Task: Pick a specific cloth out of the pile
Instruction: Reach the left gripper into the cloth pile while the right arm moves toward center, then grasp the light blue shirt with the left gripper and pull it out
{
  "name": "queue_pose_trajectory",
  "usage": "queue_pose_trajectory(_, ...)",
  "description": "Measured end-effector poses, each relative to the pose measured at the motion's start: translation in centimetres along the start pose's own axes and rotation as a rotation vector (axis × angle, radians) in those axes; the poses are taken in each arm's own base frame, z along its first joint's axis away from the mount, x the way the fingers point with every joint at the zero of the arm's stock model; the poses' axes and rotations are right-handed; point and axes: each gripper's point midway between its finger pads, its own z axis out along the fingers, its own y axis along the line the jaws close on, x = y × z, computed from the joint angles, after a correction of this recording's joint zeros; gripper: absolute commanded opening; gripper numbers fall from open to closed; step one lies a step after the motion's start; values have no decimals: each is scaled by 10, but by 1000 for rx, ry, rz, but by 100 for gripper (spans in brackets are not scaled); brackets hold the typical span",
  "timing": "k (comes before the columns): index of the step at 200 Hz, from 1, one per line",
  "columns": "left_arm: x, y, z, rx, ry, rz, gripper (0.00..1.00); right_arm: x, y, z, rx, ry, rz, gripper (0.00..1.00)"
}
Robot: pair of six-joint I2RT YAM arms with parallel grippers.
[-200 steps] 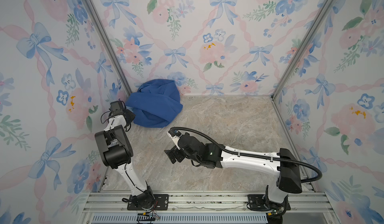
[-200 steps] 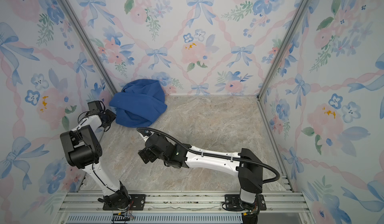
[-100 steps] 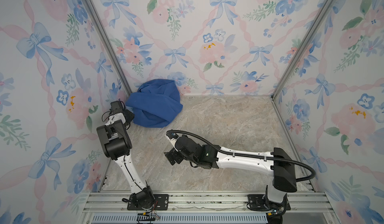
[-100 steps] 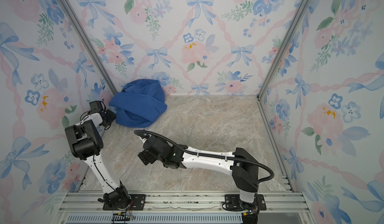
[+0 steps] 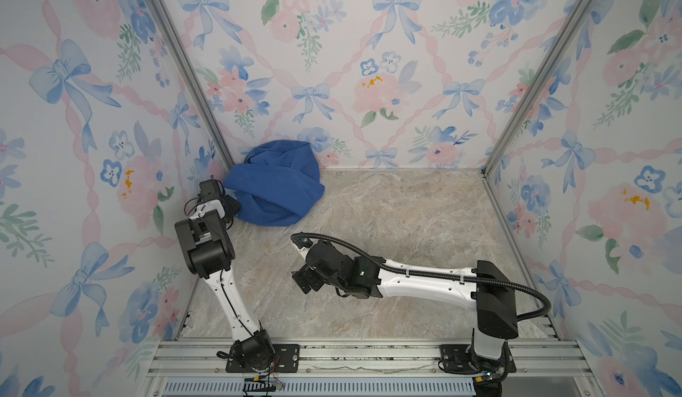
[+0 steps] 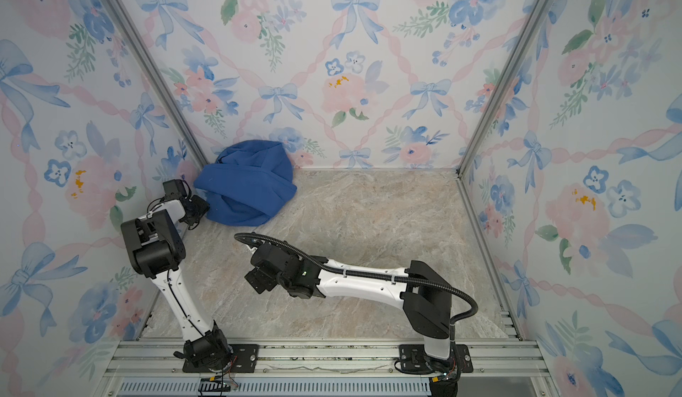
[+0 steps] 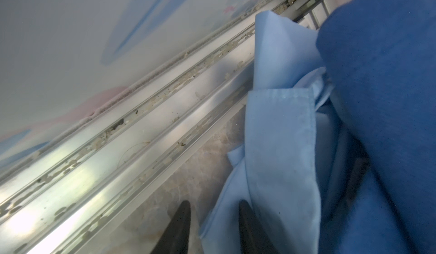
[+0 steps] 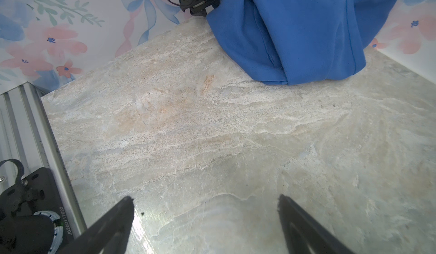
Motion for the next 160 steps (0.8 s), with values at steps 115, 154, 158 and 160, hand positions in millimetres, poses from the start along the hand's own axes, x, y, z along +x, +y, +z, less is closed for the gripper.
queue_pose_trajectory(115,-19,-44,-49,95,-58,89,0,12,-7,-1,38,47,15,97)
queue_pose_trajectory(154,-62,-97,-139,210,-243,110,0,5,-9,-9,44,28,39,97)
queue_pose_trajectory(158,-65,-102,-144,219,-254,113,0,5,-9,-10,43,26,42,97)
queue_pose_trajectory(160,-67,-105,-148,225,-262,115,0,4,-9,-10,44,26,42,97)
